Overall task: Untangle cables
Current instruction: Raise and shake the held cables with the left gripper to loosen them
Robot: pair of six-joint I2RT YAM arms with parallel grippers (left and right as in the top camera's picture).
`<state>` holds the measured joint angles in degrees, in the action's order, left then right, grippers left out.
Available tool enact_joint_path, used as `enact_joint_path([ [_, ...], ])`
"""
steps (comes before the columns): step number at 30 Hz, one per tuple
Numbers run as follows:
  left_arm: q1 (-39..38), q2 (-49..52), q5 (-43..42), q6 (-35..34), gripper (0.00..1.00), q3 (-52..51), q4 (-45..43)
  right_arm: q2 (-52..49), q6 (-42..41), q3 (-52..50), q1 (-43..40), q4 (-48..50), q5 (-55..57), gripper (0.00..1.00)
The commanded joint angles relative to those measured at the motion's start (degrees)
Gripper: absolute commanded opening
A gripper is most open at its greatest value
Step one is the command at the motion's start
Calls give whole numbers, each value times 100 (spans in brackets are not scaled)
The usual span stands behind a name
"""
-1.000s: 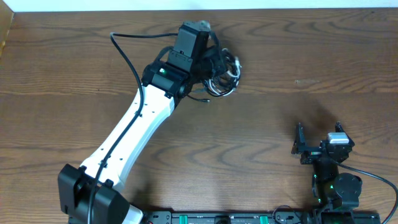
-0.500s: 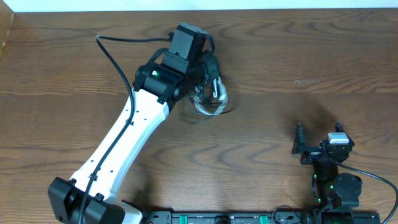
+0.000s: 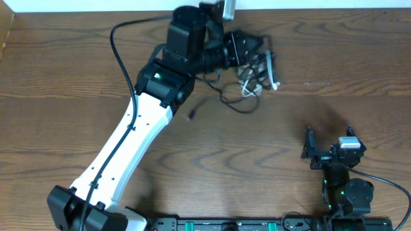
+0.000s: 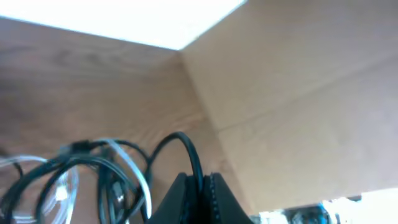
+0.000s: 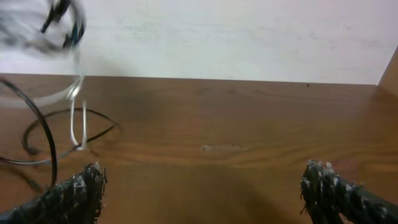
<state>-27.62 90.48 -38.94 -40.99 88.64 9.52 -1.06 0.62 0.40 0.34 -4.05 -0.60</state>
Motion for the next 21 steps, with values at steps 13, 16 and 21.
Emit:
enact_joint_path([
  [13, -131, -358, 2026, 415, 8, 219, 1751, 13, 28, -9, 9, -31, 22, 99],
  [16, -92, -654, 1790, 426, 8, 221, 1198, 13, 28, -9, 9, -31, 20, 99],
  [21, -243, -643, 2059, 1473, 8, 122, 2079, 13, 28, -9, 9, -31, 22, 99],
])
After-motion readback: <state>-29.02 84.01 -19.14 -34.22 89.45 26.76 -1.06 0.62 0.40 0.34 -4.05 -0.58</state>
